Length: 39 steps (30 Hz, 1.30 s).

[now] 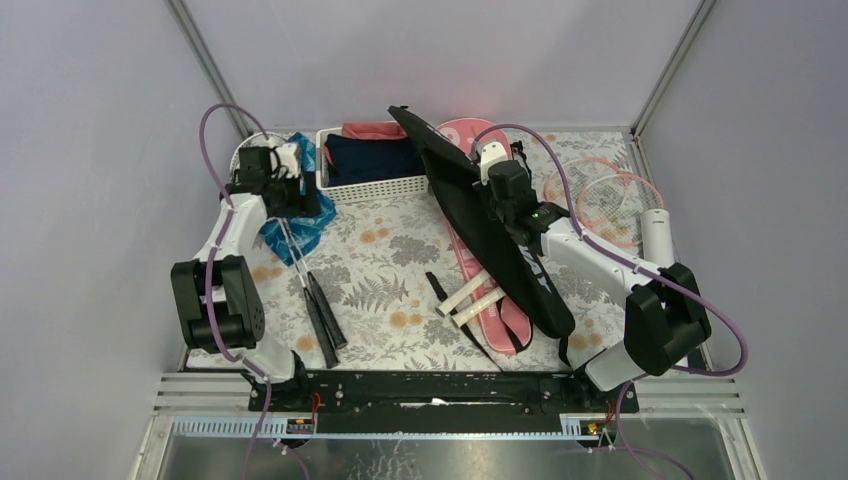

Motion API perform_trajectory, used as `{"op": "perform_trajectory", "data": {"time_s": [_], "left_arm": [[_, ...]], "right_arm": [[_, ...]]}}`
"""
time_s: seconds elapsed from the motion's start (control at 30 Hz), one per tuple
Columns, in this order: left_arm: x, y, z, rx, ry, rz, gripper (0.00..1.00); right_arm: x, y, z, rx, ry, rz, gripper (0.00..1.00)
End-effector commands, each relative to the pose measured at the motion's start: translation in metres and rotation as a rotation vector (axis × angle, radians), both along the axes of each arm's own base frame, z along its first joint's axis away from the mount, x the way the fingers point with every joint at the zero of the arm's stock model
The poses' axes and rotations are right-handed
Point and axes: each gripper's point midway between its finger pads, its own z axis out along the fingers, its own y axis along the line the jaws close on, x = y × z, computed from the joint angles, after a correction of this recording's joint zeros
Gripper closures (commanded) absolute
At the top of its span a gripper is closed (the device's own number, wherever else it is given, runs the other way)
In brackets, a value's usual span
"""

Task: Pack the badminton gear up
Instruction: Pick up the racket from the center of the board.

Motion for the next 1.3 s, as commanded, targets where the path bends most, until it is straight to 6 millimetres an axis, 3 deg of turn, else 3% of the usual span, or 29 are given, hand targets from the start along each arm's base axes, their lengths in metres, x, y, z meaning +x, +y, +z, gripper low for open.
{"op": "perform_trajectory", "data": {"time_s": [0.0, 0.37, 1.27], "left_arm": [[-0.032, 0.033, -0.040, 0.084, 0.157, 0.028, 0.21], [-0.015, 0.058, -0.069, 0.145, 0.195, 0.109, 0.39], [0.002, 0.066, -0.095, 0.098, 0.213, 0.161, 0.51]], "right_arm": [[0.007, 0.012, 0.019, 0.060, -0.057, 0.020, 1.00], [-0.003, 0.015, 0.015, 0.067, -0.040, 0.064, 1.00], [-0.007, 0.023, 0.009, 0.083, -0.010, 0.114, 1.00]]}}
